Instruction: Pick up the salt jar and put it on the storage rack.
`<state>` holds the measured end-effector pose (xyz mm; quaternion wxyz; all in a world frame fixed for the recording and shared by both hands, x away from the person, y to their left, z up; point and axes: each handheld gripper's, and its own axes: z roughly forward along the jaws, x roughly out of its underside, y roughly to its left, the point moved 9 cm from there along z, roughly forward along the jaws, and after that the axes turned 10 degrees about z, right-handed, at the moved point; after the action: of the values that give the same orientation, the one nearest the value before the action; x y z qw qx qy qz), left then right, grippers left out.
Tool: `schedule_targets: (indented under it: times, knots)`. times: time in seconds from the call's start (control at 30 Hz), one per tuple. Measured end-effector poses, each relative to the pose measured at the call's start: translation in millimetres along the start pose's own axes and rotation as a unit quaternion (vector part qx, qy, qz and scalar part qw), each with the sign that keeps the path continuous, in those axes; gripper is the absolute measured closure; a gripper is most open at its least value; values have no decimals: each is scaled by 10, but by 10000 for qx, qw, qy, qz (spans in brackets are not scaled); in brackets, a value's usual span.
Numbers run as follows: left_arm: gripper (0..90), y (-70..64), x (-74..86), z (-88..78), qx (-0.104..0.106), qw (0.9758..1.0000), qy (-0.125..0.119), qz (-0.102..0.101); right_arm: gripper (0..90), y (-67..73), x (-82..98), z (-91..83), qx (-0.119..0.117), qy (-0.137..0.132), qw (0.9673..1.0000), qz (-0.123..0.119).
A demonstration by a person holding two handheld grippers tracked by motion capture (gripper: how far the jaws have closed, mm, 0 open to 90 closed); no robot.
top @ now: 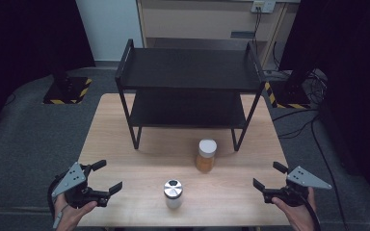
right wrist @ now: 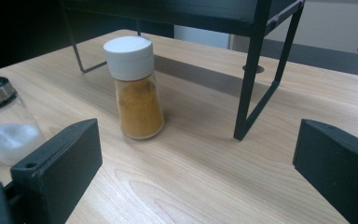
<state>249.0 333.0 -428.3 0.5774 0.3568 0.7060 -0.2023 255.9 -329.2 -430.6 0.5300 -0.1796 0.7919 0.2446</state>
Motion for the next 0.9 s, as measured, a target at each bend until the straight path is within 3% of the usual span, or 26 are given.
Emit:
schedule_targets:
  times: [0.4,0.9]
  knots:
    - [7,33,2,6,-77,9998,185,-85,18,-50,30,-17,30,45,9999,109]
    - [7,39,7,-2,-75,9999,131,-75,19,-52,51,-8,-21,42,9999,138]
